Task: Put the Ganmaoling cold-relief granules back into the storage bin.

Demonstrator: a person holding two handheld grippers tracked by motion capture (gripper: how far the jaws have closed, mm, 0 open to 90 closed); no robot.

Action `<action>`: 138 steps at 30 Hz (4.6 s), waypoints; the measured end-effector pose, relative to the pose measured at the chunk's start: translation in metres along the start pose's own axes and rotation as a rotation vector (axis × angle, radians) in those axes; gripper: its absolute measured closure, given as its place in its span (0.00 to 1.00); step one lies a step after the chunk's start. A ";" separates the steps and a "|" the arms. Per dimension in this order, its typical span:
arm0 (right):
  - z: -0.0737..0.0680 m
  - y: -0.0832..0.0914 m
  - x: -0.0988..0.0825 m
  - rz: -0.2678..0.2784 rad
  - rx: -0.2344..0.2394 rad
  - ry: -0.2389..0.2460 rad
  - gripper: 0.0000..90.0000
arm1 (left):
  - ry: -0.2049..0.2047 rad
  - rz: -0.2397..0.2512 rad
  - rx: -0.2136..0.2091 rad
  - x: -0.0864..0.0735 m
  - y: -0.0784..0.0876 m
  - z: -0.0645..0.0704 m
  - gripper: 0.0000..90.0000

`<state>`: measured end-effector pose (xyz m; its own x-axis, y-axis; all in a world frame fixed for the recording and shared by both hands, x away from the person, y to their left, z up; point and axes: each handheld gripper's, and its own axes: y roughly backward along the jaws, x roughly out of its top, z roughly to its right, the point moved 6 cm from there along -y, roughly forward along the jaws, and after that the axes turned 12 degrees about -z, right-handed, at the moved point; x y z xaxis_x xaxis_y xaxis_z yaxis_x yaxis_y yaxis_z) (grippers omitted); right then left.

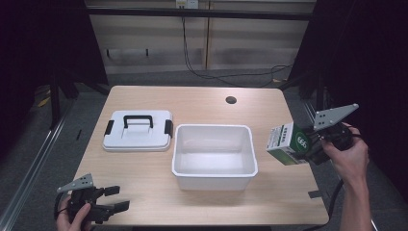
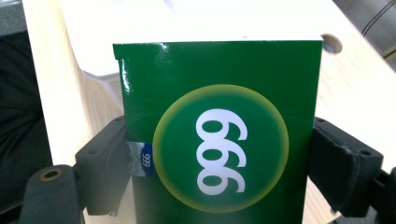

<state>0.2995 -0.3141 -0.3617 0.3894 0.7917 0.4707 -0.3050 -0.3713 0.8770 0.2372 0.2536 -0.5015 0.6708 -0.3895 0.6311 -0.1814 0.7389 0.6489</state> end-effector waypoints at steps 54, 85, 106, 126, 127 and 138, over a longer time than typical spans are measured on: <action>-0.014 -0.010 0.130 -0.128 0.105 0.269 0.18 | 0.005 0.019 0.009 0.000 0.002 0.000 0.18; -0.029 -0.061 0.157 -0.365 0.177 0.354 0.18 | 0.005 0.017 0.005 0.000 0.003 0.000 0.18; -0.035 -0.101 0.153 -0.518 0.204 0.384 0.17 | 0.000 0.019 0.004 0.000 0.003 0.000 0.18; -0.033 -0.134 0.141 -0.593 0.224 0.395 0.17 | 0.005 0.020 -0.003 0.000 0.003 0.001 0.18; -0.033 -0.136 0.140 -0.593 0.226 0.392 0.17 | 0.005 0.020 -0.003 0.000 0.003 0.000 0.18; -0.035 -0.150 0.136 -0.619 0.239 0.388 0.17 | -0.003 0.018 0.000 0.000 0.003 0.001 0.18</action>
<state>0.3681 -0.1341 -0.4328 0.0817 0.9866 -0.1416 0.0829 0.1348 0.9874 0.2361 0.2556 -0.4989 0.6650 -0.3778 0.6442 -0.1939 0.7457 0.6374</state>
